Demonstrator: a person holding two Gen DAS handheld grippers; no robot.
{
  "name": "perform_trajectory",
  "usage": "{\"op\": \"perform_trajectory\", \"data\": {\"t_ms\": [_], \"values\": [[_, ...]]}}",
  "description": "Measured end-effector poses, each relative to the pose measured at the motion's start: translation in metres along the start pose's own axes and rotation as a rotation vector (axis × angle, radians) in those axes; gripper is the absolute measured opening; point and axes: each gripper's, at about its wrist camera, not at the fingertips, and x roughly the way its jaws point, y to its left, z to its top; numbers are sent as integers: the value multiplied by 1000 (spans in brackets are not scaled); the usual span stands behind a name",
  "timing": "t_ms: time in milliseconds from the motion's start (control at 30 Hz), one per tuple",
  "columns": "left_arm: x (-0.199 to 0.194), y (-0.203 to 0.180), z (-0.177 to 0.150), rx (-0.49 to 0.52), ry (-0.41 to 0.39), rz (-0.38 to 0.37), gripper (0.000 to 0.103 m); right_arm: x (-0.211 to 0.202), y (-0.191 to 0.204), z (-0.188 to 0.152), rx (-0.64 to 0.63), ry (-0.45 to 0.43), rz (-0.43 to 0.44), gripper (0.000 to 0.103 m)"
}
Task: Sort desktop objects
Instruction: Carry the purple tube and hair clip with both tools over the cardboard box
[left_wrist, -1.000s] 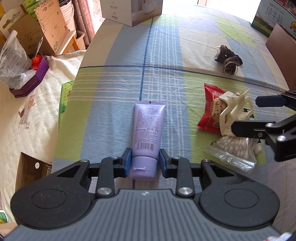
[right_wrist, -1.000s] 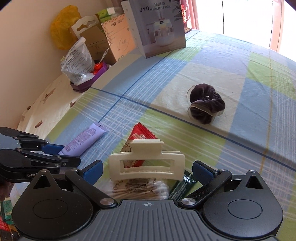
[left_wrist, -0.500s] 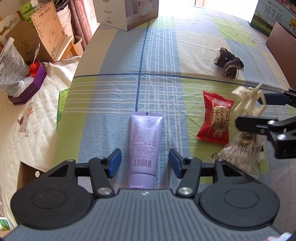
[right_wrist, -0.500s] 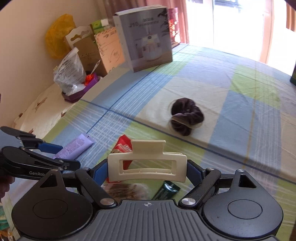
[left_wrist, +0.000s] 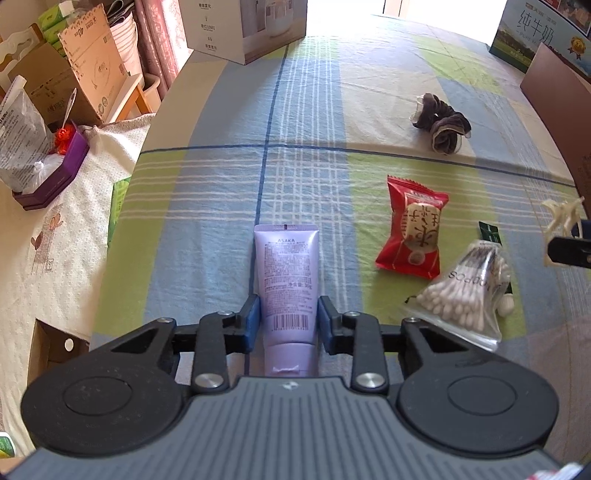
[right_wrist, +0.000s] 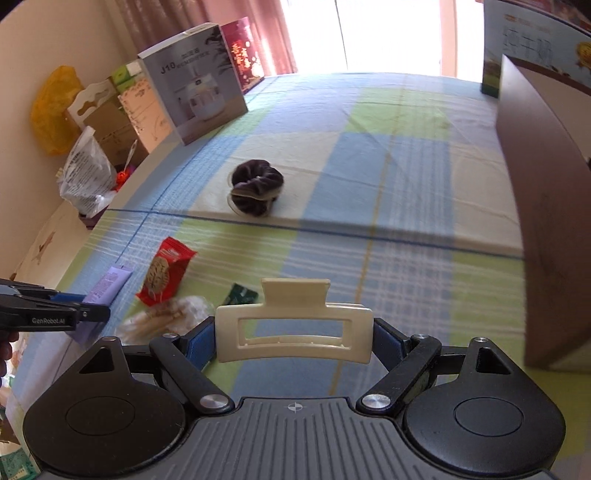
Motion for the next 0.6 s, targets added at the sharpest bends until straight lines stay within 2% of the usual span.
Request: {"op": "perform_trajectory", "data": {"t_ms": [200, 600], "values": [[-20, -6, -9, -22, -15, -31, 28, -30, -9, -16, 28, -29, 3, 83], [-89, -62, 2, 40, -158, -125, 28, -90, -30, -24, 56, -135, -4, 83]]}}
